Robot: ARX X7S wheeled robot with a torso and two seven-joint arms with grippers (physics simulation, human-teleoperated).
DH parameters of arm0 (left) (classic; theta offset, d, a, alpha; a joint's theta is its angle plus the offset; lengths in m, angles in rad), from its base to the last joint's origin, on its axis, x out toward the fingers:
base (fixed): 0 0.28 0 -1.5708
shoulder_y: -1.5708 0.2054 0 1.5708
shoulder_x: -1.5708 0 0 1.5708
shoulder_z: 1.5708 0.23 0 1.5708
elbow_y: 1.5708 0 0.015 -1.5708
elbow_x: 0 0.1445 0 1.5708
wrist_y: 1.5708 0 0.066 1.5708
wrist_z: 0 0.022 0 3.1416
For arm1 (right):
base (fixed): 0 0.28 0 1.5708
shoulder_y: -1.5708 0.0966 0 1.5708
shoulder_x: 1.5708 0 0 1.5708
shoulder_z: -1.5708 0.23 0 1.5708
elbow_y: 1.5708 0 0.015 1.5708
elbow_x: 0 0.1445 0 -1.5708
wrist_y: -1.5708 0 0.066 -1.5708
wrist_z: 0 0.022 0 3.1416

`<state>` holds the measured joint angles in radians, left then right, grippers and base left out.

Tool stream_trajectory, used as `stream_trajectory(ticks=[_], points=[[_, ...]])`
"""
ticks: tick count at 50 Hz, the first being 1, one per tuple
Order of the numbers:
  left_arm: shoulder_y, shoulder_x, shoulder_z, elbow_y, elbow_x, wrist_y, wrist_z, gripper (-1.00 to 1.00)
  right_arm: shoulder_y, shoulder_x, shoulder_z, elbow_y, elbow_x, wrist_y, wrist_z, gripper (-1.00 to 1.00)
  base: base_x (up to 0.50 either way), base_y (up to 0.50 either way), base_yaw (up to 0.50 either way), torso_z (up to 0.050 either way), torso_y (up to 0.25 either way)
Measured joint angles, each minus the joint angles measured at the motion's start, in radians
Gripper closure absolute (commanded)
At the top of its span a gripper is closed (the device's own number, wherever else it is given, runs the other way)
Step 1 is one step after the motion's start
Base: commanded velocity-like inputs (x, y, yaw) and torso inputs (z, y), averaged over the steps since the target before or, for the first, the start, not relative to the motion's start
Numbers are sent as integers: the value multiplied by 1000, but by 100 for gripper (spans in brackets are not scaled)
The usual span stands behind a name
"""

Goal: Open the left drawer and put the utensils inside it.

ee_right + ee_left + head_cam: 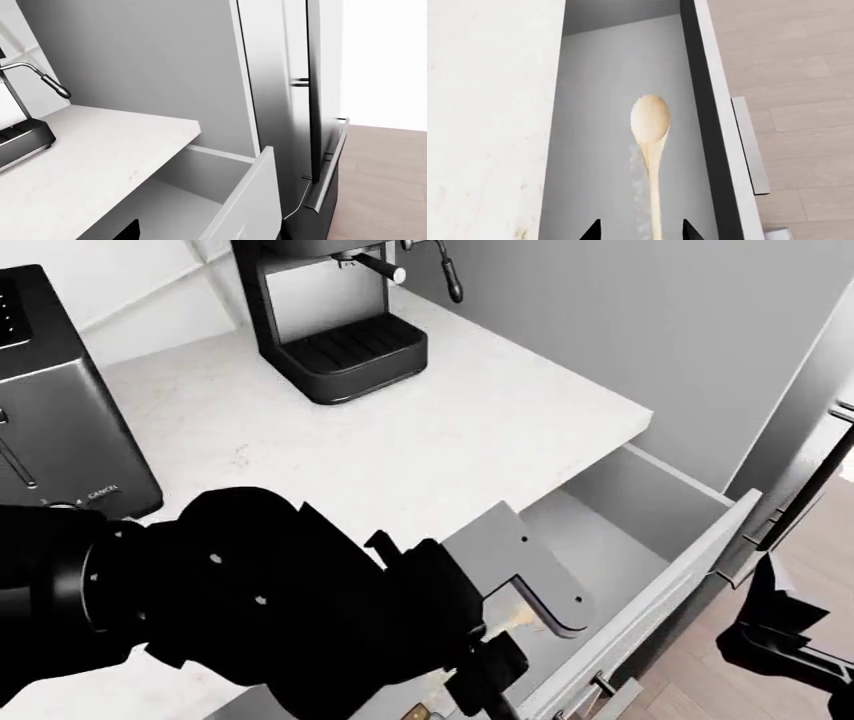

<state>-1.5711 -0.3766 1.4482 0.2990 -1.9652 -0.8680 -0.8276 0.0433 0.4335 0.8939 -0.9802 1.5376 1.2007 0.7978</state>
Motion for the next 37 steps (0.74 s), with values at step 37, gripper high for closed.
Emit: stream_trajectory(ticks=[37], points=[[-288, -108, -253, -237, 10, 91, 131, -100, 18, 30, -51, 5, 21, -19, 44, -100, 0, 0, 0, 0, 0]])
